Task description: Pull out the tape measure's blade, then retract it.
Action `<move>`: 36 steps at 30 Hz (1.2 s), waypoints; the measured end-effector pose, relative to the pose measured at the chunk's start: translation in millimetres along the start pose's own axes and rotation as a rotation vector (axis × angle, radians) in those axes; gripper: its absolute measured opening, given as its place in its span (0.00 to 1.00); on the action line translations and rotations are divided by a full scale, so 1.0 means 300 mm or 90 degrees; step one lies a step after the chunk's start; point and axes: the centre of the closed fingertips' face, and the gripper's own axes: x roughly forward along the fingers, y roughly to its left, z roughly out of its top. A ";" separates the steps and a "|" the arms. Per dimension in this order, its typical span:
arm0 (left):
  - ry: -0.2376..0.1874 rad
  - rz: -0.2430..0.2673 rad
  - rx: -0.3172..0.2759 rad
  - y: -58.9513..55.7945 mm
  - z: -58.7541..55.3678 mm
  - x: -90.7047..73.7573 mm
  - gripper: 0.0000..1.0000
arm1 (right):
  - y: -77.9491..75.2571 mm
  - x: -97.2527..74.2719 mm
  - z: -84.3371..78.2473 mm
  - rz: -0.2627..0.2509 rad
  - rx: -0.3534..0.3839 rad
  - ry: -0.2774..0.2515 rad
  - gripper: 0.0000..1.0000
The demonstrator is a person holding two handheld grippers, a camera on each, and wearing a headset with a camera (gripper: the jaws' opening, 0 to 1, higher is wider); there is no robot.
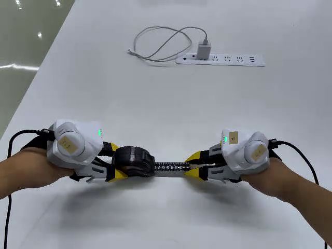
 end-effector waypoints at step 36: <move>0.006 -0.001 0.002 -0.002 0.003 0.002 0.26 | -0.017 -0.100 -0.072 -0.020 -0.005 0.031 0.09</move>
